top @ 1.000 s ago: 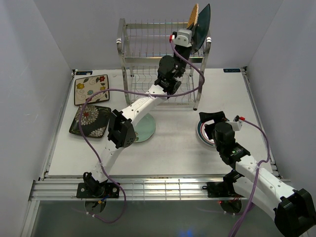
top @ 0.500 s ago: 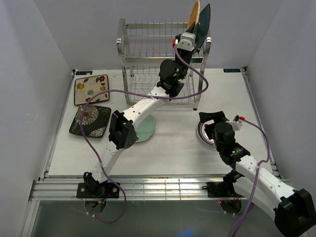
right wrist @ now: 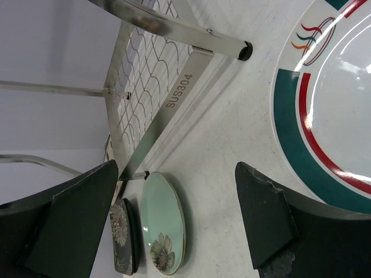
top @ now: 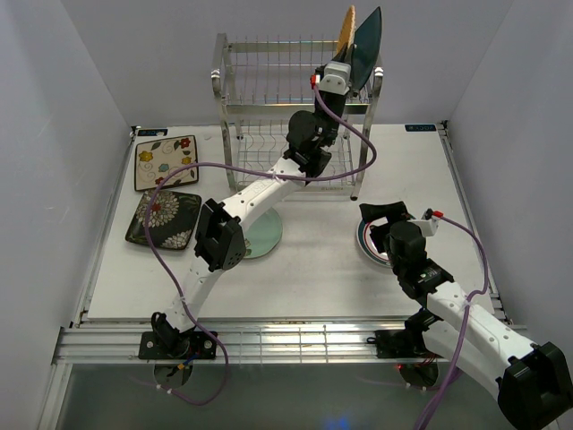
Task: Load the plates into the dish rack
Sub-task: Insert the plate into the dish rack.
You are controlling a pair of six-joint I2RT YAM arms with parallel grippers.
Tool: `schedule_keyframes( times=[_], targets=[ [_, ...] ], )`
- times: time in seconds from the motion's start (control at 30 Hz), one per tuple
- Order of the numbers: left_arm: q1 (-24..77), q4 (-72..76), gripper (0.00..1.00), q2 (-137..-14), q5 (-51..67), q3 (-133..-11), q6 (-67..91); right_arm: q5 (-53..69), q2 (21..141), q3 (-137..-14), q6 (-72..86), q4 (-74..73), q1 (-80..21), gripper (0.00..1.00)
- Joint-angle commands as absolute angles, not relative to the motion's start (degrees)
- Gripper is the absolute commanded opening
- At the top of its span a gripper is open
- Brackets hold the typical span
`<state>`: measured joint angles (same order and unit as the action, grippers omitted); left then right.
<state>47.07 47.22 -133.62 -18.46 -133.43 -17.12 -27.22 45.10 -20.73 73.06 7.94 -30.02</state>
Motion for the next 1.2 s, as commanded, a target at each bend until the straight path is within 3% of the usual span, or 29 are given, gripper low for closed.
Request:
schedule_keyframes(
  times=[0.0,0.47,0.53,0.57,0.77,1.03,1.17],
  targets=[
    [46.8,50.0,0.00,-129.7,-19.2,-133.2,-16.8,-28.3,44.2,-20.0,72.5,10.5,-30.0,0.87],
    [43.1,48.0,0.00,-129.7,-21.6,-129.8,-14.0,-28.2,43.5,-19.8,71.7,10.3,-30.0,0.88],
    [43.0,48.0,0.09,-129.6,-21.4,-129.6,-14.0,-28.2,43.6,-19.8,71.7,10.3,-30.0,0.88],
    [43.0,48.0,0.19,-129.6,-21.3,-129.6,-14.1,-28.2,43.7,-19.8,71.6,10.3,-30.0,0.87],
    [43.0,47.6,0.36,-128.9,-20.7,-129.2,-13.6,-28.0,44.1,-20.0,72.0,10.4,-30.0,0.88],
    [43.0,46.7,0.80,-123.6,-19.9,-123.9,-14.2,-27.6,45.4,-20.1,72.1,11.1,-30.0,0.88],
    [43.0,46.0,0.91,-118.9,-19.5,-119.3,-14.9,-27.6,46.1,-20.3,72.2,11.2,-30.0,0.87]
  ],
)
